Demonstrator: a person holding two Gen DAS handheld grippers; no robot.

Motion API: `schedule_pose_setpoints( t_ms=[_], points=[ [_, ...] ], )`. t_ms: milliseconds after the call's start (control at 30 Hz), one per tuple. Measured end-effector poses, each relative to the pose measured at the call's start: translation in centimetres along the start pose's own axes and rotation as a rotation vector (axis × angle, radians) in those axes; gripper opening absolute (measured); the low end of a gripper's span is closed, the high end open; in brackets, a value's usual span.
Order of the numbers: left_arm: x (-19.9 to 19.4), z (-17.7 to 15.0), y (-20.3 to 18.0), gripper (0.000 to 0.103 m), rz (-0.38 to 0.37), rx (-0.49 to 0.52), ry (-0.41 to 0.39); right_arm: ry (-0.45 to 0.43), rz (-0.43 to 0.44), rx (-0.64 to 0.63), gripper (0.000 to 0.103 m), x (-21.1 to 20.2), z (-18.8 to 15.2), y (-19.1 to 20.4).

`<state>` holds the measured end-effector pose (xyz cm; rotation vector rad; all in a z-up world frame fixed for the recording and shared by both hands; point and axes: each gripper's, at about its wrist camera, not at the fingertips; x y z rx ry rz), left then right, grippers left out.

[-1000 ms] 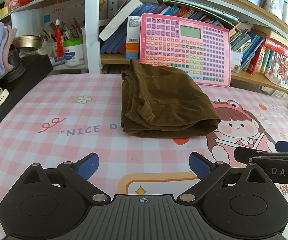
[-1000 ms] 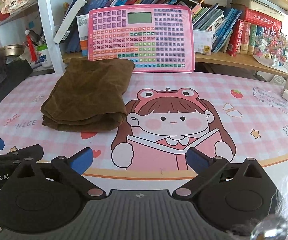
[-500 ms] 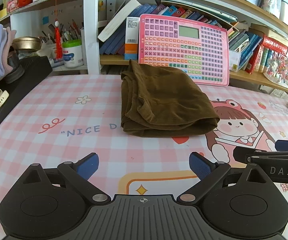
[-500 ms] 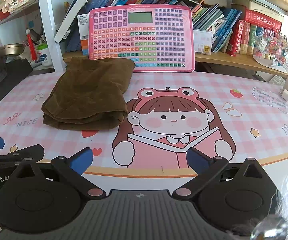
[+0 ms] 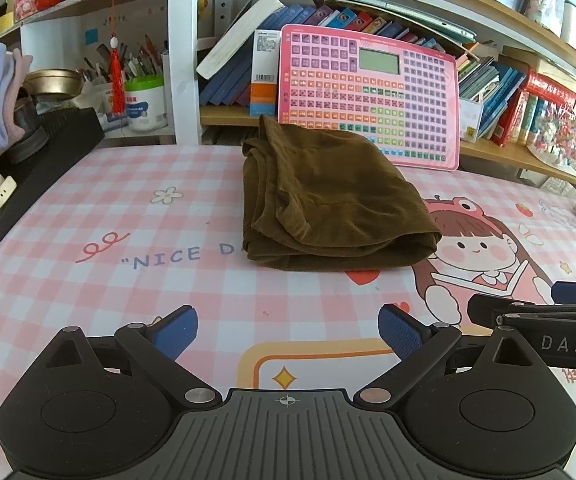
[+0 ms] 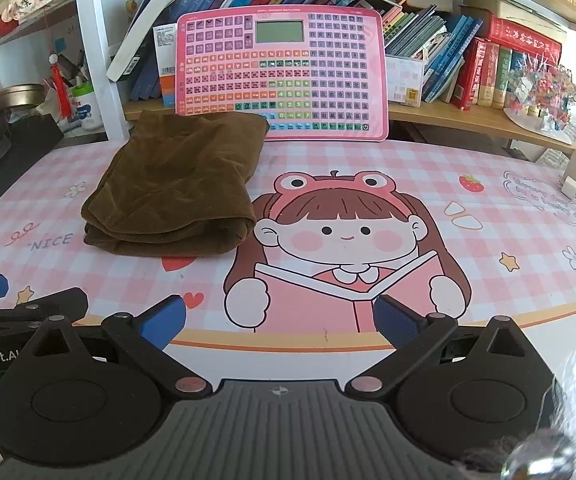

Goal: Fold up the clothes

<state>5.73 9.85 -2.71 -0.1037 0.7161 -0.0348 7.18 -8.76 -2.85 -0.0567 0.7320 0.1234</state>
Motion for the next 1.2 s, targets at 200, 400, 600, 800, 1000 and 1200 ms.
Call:
schedule_pose_setpoints(
  t_ms=[200,400,600,800,1000,1200],
  points=[
    [0.12,0.04,0.05,0.099,-0.001,0.000,0.004,0.002,-0.003,0.002,0.101,0.06,0.00,0.07],
    [0.09,0.05,0.12,0.099,-0.005,-0.001,0.003,0.004,-0.004,0.002,0.101,0.11,-0.01,0.12],
    [0.22,0.09,0.15,0.103,0.000,-0.008,0.010,0.005,-0.008,0.001,0.101,0.15,-0.02,0.16],
    [0.13,0.14,0.29,0.103,0.005,-0.031,0.003,0.008,-0.002,0.002,0.101,0.25,-0.04,0.14],
    [0.16,0.20,0.22,0.103,0.005,-0.036,0.003,0.012,-0.003,0.003,0.101,0.32,-0.08,0.15],
    [0.12,0.24,0.11,0.103,-0.008,-0.032,-0.002,0.012,-0.003,0.004,0.101,0.41,-0.09,0.04]
  ],
)
Point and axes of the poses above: each gripper's, at about its wrist camera, not at the fingertips, and x roughly the way its jaws point, y to its left, z to its top, and after that the axes turned 4 degrees about -x, right-handed
